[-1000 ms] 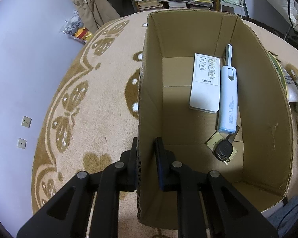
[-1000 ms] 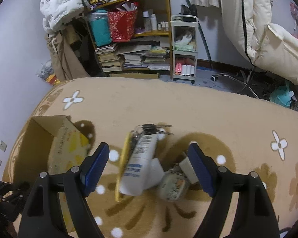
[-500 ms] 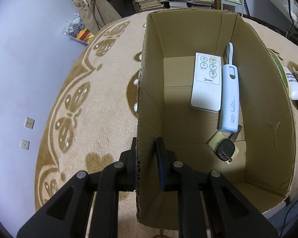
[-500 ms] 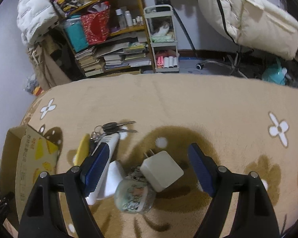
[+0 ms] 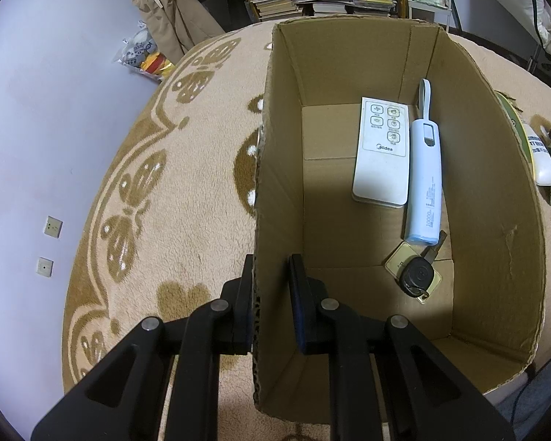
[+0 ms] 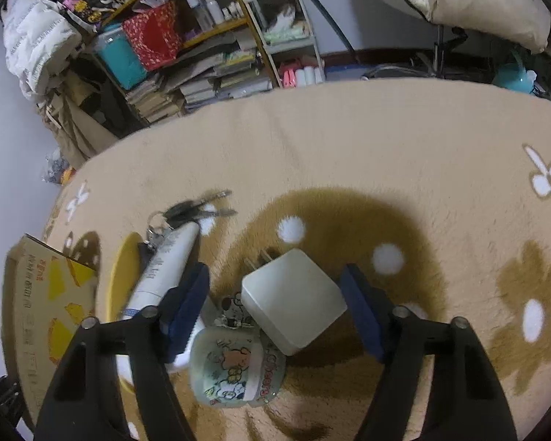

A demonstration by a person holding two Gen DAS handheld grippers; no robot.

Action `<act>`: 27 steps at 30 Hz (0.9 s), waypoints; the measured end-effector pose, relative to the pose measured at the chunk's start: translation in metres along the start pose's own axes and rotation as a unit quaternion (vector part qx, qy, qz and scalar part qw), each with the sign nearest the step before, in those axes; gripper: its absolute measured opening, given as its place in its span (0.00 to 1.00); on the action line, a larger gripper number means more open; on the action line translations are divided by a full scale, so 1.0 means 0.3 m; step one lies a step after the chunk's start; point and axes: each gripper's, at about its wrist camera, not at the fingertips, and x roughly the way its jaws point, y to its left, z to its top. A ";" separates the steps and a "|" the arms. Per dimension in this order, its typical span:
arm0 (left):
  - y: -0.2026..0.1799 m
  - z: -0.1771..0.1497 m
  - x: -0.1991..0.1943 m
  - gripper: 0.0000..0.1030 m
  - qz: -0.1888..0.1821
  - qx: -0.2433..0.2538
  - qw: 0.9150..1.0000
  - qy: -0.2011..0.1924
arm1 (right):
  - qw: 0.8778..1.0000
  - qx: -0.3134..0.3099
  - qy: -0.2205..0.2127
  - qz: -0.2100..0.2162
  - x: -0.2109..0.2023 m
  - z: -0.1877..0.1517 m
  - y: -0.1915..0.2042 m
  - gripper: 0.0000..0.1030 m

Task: Organize rigid objects
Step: 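Close the right tool on the square white charger and lift it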

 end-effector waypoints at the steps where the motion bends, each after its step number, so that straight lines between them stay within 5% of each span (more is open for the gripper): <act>1: 0.000 0.000 0.000 0.16 0.001 0.000 1.000 0.000 | 1.000 -0.004 0.000 -0.010 0.009 -0.005 0.003 0.72; 17: -0.005 -0.003 0.000 0.16 0.003 0.001 1.000 0.000 | 0.999 0.033 0.011 -0.031 0.039 -0.040 -0.040 0.64; 27: -0.010 0.000 0.000 0.16 0.005 0.003 1.000 0.000 | 0.998 0.046 -0.035 -0.035 -0.069 -0.008 -0.029 0.64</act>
